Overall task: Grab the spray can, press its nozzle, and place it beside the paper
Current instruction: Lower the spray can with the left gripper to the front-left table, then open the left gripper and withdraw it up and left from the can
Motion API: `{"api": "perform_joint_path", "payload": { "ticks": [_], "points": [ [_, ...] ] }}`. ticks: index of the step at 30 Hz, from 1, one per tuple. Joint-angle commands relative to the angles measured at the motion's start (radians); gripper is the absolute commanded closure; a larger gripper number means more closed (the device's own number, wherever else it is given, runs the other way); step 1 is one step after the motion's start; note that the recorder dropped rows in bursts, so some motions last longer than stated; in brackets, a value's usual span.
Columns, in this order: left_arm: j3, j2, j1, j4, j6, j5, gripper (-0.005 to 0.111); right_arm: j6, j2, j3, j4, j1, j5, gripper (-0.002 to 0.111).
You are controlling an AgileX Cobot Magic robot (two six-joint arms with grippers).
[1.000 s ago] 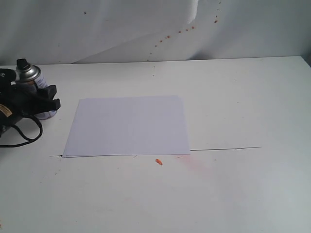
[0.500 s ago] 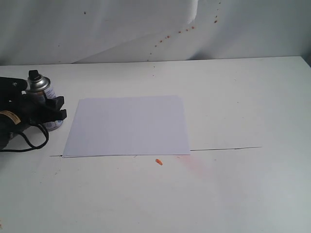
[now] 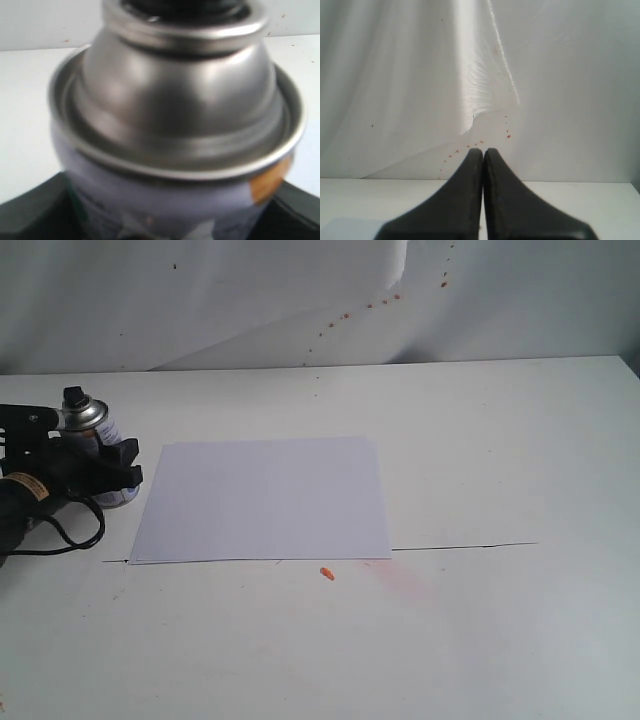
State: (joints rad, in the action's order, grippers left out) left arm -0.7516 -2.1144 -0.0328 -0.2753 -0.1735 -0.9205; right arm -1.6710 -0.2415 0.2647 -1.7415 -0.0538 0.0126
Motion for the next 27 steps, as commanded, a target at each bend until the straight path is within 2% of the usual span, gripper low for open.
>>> {"api": "perform_joint_path", "payload": {
  "ticks": [1,5,7,9,13,16,27],
  "points": [
    [-0.009,0.003,0.001,0.004,-0.010,-0.048,0.101,0.005,0.004,-0.002,-0.003,0.002,-0.005,0.108],
    [-0.009,0.003,0.001,0.004,-0.010,-0.051,0.082,0.005,0.004,-0.002,-0.003,0.002,-0.005,0.108],
    [-0.009,0.003,0.001,0.004,-0.010,-0.051,0.067,0.005,0.004,-0.002,-0.003,0.002,-0.005,0.108],
    [-0.009,0.003,0.001,0.004,-0.035,-0.051,0.045,0.005,0.004,-0.002,-0.003,0.002,-0.005,0.108],
    [-0.009,0.003,0.001,0.017,-0.128,-0.062,0.017,0.005,0.004,-0.002,-0.003,0.002,-0.005,0.108],
    [-0.009,0.003,0.001,0.031,-0.130,-0.069,0.010,0.005,0.004,-0.002,-0.003,0.002,-0.005,0.108],
    [-0.009,0.044,0.001,0.031,-0.124,-0.068,0.010,0.005,0.004,-0.002,-0.003,0.002,-0.005,0.108]
  ]
}}
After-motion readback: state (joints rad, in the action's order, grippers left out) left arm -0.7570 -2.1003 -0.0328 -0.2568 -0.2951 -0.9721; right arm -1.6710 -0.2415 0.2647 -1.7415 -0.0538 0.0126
